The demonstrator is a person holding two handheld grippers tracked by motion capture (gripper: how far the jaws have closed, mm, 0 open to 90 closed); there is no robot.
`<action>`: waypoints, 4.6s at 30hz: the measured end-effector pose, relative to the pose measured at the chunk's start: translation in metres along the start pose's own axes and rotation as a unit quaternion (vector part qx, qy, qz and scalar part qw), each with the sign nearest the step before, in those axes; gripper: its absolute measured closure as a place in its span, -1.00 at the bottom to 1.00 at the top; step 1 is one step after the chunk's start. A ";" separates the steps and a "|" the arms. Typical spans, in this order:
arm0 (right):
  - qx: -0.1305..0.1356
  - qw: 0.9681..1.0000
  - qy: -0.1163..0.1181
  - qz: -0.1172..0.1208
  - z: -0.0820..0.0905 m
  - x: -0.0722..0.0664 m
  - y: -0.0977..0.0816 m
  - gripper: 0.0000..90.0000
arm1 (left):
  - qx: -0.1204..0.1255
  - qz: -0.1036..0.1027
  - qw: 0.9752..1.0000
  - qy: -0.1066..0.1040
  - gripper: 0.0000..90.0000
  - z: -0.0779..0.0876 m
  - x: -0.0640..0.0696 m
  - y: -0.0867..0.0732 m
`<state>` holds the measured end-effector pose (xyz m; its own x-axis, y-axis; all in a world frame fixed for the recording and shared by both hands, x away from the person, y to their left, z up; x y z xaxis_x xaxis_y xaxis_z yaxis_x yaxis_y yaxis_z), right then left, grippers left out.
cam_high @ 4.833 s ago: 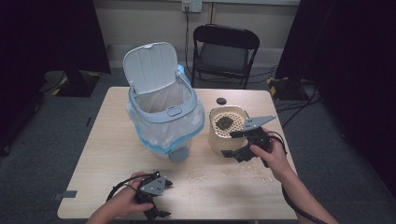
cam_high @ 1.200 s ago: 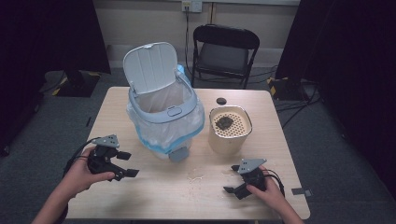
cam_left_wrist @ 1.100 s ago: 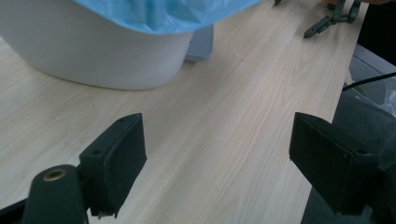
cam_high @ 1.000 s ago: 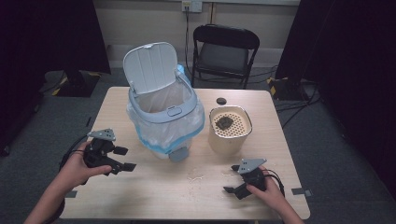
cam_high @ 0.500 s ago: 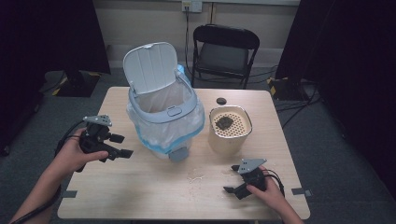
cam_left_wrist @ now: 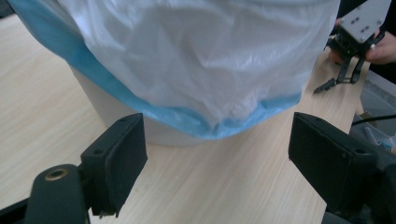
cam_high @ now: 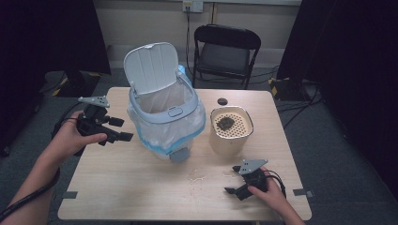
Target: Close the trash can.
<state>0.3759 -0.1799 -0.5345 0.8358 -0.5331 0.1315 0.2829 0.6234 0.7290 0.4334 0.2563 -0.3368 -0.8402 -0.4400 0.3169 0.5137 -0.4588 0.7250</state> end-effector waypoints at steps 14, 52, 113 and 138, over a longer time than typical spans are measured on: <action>0.000 1.000 0.000 0.000 0.000 0.000 0.000 -0.75 | 0.008 0.001 1.000 0.015 -0.58 0.015 -0.016 0.027; 0.000 1.000 0.001 0.000 0.000 0.000 0.000 -0.75 | 0.052 -0.027 0.998 0.037 -0.57 0.015 -0.047 0.113; 0.000 1.000 0.001 0.001 0.000 0.000 0.000 -0.76 | -0.038 -0.070 0.997 -0.024 0.32 -0.027 0.022 0.126; -0.001 1.000 0.001 0.001 0.000 0.000 0.000 -0.76 | -0.012 -0.076 0.996 0.053 0.69 -0.055 0.008 0.128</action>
<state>0.3759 -0.1799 -0.5346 0.8374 -0.5306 0.1312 0.2820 0.6250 0.7279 0.5019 0.1518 -0.2751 -0.8864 -0.4418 0.1380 0.3871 -0.5443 0.7442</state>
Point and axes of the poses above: each handheld gripper's, and its own axes: z roughly backward along the jaws, y roughly out of its top, x roughly to its right, the point moved 5 cm from there along -z, roughly forward along the jaws, and after that the axes turned 11 degrees about -y, right-handed, at the moved point
